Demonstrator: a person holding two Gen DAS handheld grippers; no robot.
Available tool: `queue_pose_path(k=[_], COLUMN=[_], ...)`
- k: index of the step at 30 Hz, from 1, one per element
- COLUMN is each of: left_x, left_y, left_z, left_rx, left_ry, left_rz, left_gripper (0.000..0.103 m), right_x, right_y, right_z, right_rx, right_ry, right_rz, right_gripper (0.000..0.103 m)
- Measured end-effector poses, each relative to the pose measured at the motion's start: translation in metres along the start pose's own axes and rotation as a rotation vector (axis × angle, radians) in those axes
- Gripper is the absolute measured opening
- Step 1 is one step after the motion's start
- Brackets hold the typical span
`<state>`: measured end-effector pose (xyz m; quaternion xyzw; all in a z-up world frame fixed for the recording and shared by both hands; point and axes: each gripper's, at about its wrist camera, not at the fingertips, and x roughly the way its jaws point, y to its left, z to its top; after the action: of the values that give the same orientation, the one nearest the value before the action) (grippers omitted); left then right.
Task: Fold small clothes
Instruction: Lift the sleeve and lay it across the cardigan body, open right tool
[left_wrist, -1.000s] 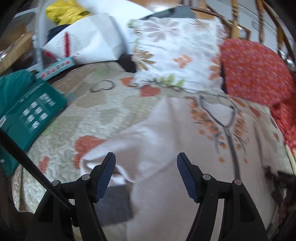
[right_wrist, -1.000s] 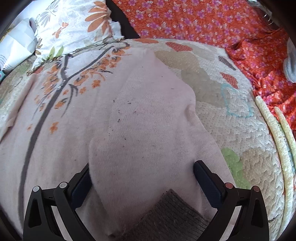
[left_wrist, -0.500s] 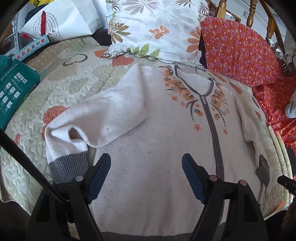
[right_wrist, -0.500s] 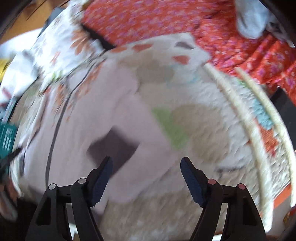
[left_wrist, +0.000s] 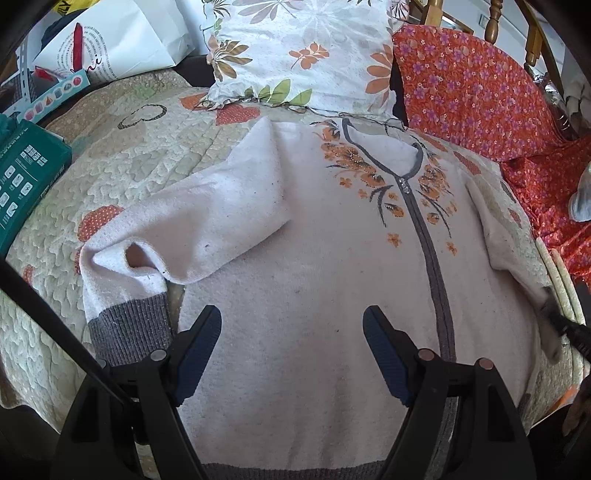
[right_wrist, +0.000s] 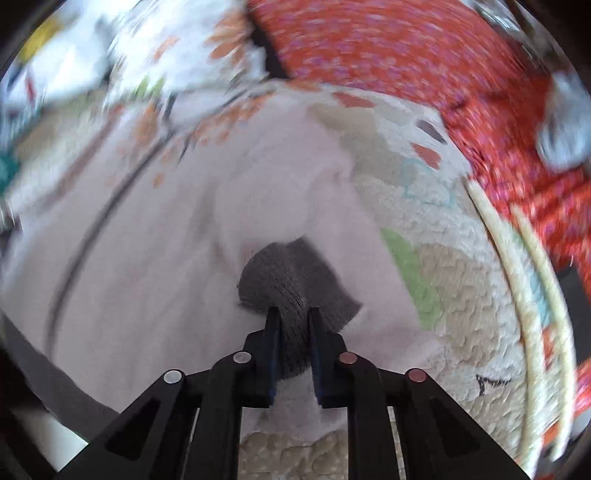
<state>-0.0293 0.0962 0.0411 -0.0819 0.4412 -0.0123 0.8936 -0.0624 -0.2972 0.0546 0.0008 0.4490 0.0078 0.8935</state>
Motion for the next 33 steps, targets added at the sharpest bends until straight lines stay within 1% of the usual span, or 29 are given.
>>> queue_pose_path(k=[3,4,8,9,10,11,13,15,16,18,19,21,22,24,25,26,27,28,30,31,33], left_x=[0.000,0.000,-0.007,-0.009,-0.011,-0.013,-0.014,-0.015,-0.015,-0.016,-0.018,-0.023,-0.027,-0.037,-0.043,-0.051,-0.058,-0.065,-0.079,-0.085,-0.095], left_y=[0.002,0.004,0.007,0.007,0.007,0.008,0.009,0.011,0.013,0.016,0.019,0.024,0.029,0.042,0.050,0.060,0.069,0.079,0.097,0.106,0.122], left_z=[0.003,0.004,0.007,0.007,0.008,0.009,0.010,0.011,0.012,0.013,0.015,0.019,0.024,0.037,0.046,0.056,0.064,0.072,0.086,0.092,0.097], left_rx=[-0.025,-0.037,-0.063,-0.062,-0.062,-0.063,-0.068,-0.079,-0.085,-0.096,-0.102,-0.120,-0.135,-0.171,-0.195,-0.223,-0.249,-0.274,-0.298,-0.298,-0.306], left_ry=[0.007,0.009,-0.013,-0.022,-0.032,-0.040,-0.045,-0.046,-0.045,-0.047,-0.050,-0.058,-0.066,-0.090,-0.108,-0.127,-0.147,-0.172,-0.224,-0.252,-0.309], left_rz=[-0.026,-0.036,-0.060,-0.061,-0.063,-0.064,-0.063,-0.062,-0.065,-0.071,-0.078,-0.095,-0.101,-0.101,-0.095,-0.087,-0.085,-0.082,-0.062,-0.040,0.018], left_gripper=[0.078,0.078,0.078,0.078,0.078,0.078,0.078,0.078,0.078,0.078,0.078,0.078,0.078,0.078,0.078,0.078,0.078,0.078,0.078,0.078,0.078], right_x=[-0.037,-0.045,-0.077,-0.084,-0.089,-0.095,-0.099,-0.101,-0.102,-0.102,-0.098,-0.095,-0.093,-0.090,-0.092,-0.091,-0.092,-0.090,-0.084,-0.081,-0.070], right_y=[-0.064,-0.079,-0.166,-0.182,-0.197,-0.214,-0.231,-0.247,-0.247,-0.237,-0.226,-0.205,-0.197,-0.178,-0.162,-0.147,-0.124,-0.108,-0.048,-0.027,0.034], right_z=[0.011,0.014,0.033,0.037,0.043,0.053,0.064,0.074,0.078,0.087,0.091,0.104,0.108,0.131,0.147,0.159,0.175,0.184,0.211,0.218,0.232], right_rx=[0.217,0.255,0.423,0.453,0.479,0.507,0.551,0.609,0.615,0.608,0.604,0.600,0.596,0.598,0.593,0.581,0.547,0.523,0.436,0.407,0.319], right_ry=[-0.101,-0.121,-0.195,-0.216,-0.227,-0.241,-0.243,-0.238,-0.235,-0.230,-0.219,-0.219,-0.221,-0.233,-0.244,-0.251,-0.261,-0.265,-0.269,-0.266,-0.251], right_rz=[0.004,-0.007,-0.169,-0.184,-0.232,-0.302,-0.303,-0.260,-0.243,-0.204,-0.188,-0.108,-0.085,0.030,0.104,0.139,0.183,0.206,0.286,0.306,0.357], right_gripper=[0.014,0.014,0.012,0.010,0.007,0.007,0.007,0.007,0.007,0.007,0.007,0.007,0.007,0.007,0.007,0.007,0.007,0.007,0.007,0.007,0.007])
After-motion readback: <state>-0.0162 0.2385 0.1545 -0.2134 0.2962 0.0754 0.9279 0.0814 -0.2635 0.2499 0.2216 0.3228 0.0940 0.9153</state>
